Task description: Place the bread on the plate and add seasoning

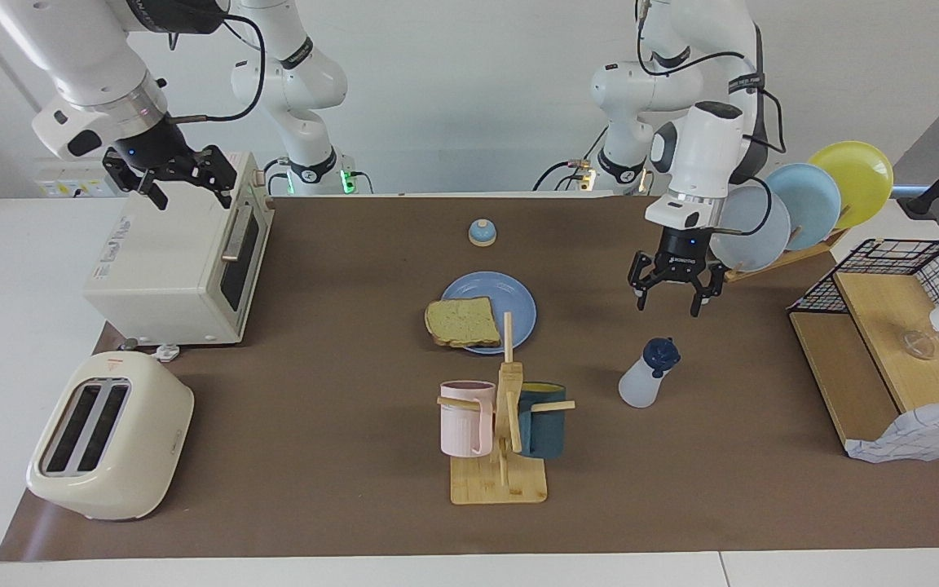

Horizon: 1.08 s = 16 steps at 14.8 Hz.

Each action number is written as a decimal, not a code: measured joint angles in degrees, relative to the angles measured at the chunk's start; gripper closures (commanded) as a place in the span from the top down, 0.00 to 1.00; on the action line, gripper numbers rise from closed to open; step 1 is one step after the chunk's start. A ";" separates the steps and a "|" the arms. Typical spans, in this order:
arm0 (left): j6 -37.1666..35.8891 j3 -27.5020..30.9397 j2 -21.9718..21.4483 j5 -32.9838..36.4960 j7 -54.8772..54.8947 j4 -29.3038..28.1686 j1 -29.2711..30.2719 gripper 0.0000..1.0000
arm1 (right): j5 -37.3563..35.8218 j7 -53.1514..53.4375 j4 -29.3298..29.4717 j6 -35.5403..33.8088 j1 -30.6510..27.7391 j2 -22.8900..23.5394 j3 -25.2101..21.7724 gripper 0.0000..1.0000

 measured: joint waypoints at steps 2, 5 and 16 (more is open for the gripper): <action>-8.49 0.12 -0.18 0.00 0.00 5.00 0.01 1.00 | 0.00 0.00 0.00 0.00 0.00 0.00 0.00 1.00; -20.32 0.39 -0.18 0.00 0.00 12.04 1.01 1.00 | 0.00 0.00 0.00 0.00 0.00 0.00 0.00 1.00; -52.96 0.63 0.89 1.48 0.19 31.72 5.95 1.00 | 0.00 0.00 0.00 0.00 0.00 0.00 0.00 1.00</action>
